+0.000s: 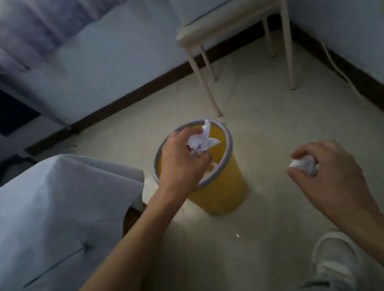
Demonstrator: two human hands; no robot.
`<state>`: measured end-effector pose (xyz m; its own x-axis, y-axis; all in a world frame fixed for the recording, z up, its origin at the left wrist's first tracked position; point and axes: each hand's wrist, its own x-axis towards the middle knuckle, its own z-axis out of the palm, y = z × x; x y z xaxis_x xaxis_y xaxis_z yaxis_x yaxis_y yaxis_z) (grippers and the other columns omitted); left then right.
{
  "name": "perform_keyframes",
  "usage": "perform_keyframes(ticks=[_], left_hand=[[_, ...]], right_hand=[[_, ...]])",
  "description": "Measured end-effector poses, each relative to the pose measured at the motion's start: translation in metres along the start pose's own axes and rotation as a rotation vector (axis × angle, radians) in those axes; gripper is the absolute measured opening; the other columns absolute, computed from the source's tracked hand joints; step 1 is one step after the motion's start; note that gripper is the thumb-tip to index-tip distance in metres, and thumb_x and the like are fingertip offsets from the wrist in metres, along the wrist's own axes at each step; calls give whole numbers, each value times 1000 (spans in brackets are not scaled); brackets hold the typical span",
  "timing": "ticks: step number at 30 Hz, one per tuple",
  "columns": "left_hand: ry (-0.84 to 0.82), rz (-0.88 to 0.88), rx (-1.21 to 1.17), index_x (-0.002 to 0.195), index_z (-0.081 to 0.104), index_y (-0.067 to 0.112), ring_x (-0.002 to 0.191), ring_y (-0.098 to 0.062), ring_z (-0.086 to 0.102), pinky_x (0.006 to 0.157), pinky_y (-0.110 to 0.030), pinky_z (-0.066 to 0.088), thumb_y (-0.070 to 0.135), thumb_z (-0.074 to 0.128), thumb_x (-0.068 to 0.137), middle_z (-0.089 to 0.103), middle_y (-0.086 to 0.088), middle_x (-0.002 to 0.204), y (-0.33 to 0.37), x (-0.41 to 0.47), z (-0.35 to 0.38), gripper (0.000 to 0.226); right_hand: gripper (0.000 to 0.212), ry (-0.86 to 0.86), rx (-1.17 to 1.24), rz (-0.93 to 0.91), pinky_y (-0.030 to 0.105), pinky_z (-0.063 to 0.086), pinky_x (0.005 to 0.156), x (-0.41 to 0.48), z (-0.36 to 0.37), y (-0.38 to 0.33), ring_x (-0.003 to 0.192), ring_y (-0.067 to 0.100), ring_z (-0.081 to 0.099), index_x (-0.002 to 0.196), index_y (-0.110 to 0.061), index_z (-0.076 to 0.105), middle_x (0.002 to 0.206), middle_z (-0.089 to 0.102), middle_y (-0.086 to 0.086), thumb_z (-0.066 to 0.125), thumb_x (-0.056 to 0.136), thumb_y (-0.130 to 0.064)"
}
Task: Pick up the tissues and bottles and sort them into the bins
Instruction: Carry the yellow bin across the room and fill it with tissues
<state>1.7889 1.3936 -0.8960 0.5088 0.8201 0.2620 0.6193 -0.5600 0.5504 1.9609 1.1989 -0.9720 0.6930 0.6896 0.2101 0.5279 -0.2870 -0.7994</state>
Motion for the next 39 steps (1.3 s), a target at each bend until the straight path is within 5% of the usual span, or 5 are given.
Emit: perform_keyframes(ticks=[9,14,19,30,39], left_hand=[[-112,-29,91,135,68,24,102,-18,66,67,-16,49,23,86,85,68,-3,130,-63,34,-56,53],[-171,36,128,137,66,26,103,-20,63,72,-23,50,23,84,85,65,-3,131,-87,69,-32,55],[-209,111,191,135,67,24,96,-19,60,73,-27,48,24,81,86,65,-5,124,-104,99,-13,50],[-293,60,106,140,62,20,95,-19,51,77,-30,43,24,77,91,58,-7,125,-137,122,-15,52],[-475,162,402,146,50,30,115,-30,55,94,-45,56,43,67,96,53,-8,134,-133,129,-24,54]], right_hand=[[20,-70,-130,-167,25,47,76,29,49,-97,92,14,57,111,-24,69,107,54,-5,74,92,-20],[18,-59,-182,-199,10,34,64,79,89,-137,89,8,51,114,-26,68,105,50,-7,71,97,-22],[17,-66,-284,-236,25,52,79,116,131,-146,97,14,57,113,-24,70,107,54,-4,71,97,-21],[20,-225,-446,-108,22,41,79,143,183,-130,101,11,54,112,-25,72,113,61,-4,77,93,-27],[44,-419,-456,-18,33,53,91,154,200,-131,114,19,60,126,-26,68,128,61,0,79,86,-37]])
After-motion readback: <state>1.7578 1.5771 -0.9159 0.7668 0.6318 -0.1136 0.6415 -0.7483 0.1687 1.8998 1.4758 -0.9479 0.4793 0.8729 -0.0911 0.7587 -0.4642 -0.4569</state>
